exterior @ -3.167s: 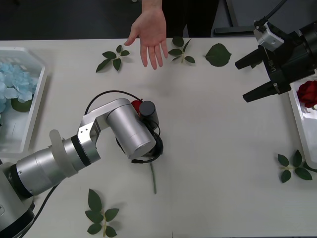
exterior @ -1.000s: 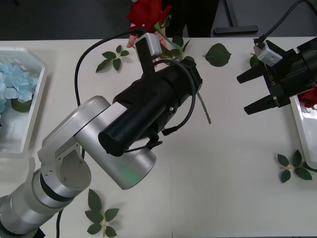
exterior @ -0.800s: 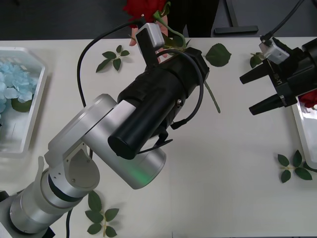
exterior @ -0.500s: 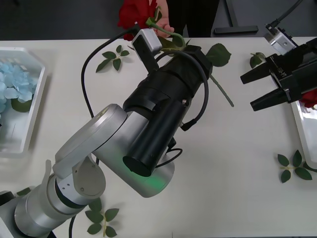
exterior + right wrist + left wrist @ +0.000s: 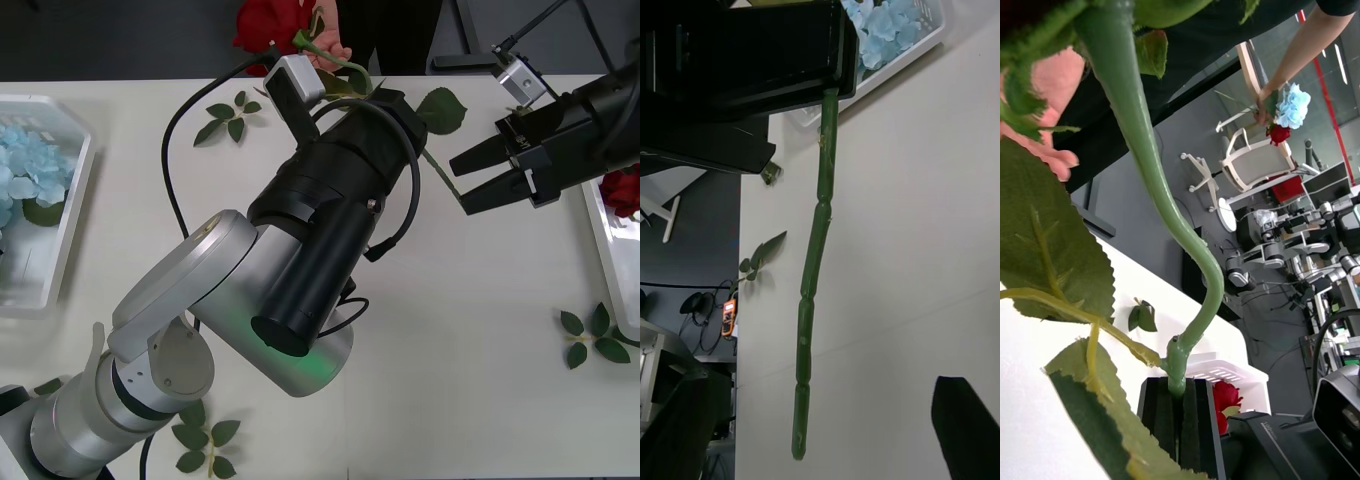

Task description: Place the red flowers into the right box and the blue flowers into the left box. If a person shows an open palm, hand one flower to the person first, then continue sorting.

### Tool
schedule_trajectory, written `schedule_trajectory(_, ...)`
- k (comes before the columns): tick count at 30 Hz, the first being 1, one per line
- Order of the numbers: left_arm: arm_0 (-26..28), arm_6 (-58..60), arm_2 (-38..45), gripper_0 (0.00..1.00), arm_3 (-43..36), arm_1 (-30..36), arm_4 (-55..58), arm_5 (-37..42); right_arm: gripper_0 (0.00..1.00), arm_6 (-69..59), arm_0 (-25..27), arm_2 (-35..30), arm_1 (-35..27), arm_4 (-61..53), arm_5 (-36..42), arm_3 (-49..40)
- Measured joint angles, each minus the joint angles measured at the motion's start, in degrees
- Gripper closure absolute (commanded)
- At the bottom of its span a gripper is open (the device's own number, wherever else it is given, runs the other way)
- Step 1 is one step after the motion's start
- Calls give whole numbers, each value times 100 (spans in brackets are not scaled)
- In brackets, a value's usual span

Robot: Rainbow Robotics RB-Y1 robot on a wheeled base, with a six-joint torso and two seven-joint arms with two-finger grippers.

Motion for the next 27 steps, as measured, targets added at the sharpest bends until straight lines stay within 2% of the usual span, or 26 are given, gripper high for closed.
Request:
schedule_trajectory(1, 0, 0, 0, 100, 1, 0, -7, 0, 45, 0, 0, 0, 36, 28, -26, -11)
schedule_trajectory(2, 0, 0, 0, 100, 2, 0, -12, 0, 59, -1, 0, 0, 73, 45, -50, -13)
schedule_trajectory(4, 0, 0, 0, 100, 3, 0, -22, 0, 80, -5, 0, 0, 137, 87, -94, -15)
schedule_trajectory(8, 0, 0, 0, 100, 5, 0, -36, 0, 100, -110, 0, 0, 195, 192, -119, -31)
schedule_trajectory(19, 0, 0, 0, 100, 8, 0, -110, 0, 100, -731, 0, 0, 195, 208, -118, -181)
schedule_trajectory(20, 0, 0, 0, 86, 8, 0, -112, 0, 100, -731, 0, 0, 195, 208, -118, -181)
schedule_trajectory(21, 0, 0, 0, 47, 8, 0, -114, 0, 100, -731, 0, 0, 195, 208, -118, -181)
schedule_trajectory(22, 0, 0, 0, 17, 8, 0, -115, 0, 100, -731, 0, 0, 195, 208, -118, -181)
schedule_trajectory(23, 0, 0, 0, 3, 9, 0, -120, 0, 100, -731, 0, 0, 195, 208, -118, -182)
schedule_trajectory(24, 0, 0, 0, 0, 9, 0, -131, 0, 100, -731, 0, 0, 195, 209, -118, -182)
schedule_trajectory(27, 0, 0, 0, 0, 9, 0, -198, 0, 100, -731, 0, -1, 195, 212, -118, -182)
